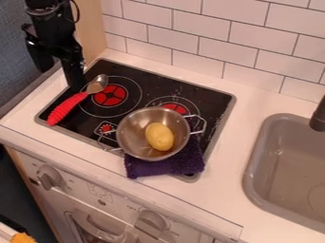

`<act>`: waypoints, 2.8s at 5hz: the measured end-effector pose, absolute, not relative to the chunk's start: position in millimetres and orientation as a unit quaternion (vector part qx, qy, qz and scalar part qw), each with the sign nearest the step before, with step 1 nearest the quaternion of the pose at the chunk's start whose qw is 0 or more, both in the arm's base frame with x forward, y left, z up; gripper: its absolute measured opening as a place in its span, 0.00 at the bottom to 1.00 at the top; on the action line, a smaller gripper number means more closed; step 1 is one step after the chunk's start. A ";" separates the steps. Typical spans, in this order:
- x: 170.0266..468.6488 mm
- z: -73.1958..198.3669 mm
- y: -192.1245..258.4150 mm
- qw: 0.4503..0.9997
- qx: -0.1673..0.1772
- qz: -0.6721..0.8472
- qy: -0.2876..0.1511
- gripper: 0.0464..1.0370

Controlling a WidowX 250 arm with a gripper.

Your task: Take the potato inside the silver pot and put it to the top center of the stove

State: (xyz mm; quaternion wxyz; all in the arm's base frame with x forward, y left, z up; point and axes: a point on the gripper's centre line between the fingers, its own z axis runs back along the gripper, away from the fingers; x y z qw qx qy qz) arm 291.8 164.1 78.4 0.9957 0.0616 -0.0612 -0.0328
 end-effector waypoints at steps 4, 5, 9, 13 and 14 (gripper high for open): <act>283.3 87.9 117.8 0.996 0.065 0.026 -0.063 0.96; 282.4 94.3 94.1 0.995 0.054 0.033 -0.074 0.96; 300.5 70.4 4.6 0.996 0.060 0.009 -0.069 0.96; 280.1 24.9 -14.2 0.997 0.067 0.029 -0.029 0.91; 280.5 21.1 -17.3 0.997 0.073 0.016 -0.035 0.65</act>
